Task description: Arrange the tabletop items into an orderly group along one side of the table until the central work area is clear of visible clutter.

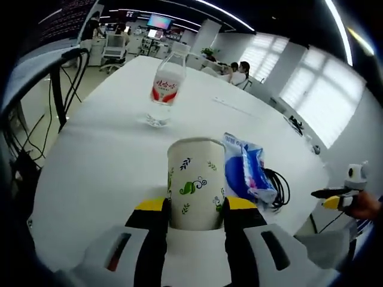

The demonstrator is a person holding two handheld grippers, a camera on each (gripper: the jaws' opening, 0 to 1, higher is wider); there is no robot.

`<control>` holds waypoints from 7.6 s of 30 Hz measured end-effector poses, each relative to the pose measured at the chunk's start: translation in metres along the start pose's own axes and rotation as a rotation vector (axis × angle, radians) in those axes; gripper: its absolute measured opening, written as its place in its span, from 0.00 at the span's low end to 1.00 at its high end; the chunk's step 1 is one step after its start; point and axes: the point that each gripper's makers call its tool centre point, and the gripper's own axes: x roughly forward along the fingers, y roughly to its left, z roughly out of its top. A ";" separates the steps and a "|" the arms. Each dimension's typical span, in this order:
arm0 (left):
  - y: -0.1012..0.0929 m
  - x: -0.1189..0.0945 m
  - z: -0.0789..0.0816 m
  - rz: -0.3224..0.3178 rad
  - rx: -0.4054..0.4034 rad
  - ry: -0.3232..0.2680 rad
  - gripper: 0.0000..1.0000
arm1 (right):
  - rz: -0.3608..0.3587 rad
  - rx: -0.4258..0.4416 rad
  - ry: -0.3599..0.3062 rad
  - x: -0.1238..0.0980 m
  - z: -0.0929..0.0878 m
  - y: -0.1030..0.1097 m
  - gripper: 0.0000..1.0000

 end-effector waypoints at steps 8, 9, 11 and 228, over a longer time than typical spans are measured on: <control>0.001 -0.007 0.002 -0.012 0.001 -0.034 0.36 | 0.051 -0.063 0.036 0.018 0.011 0.029 0.56; 0.000 -0.008 0.002 -0.017 0.010 -0.031 0.36 | 0.056 -0.073 0.044 0.021 0.012 0.031 0.56; -0.001 -0.010 0.000 -0.025 0.028 -0.027 0.36 | 0.070 -0.092 0.052 0.026 0.014 0.037 0.56; 0.004 -0.052 0.031 -0.076 0.247 -0.154 0.46 | 0.104 -0.964 0.464 0.324 0.161 0.119 0.22</control>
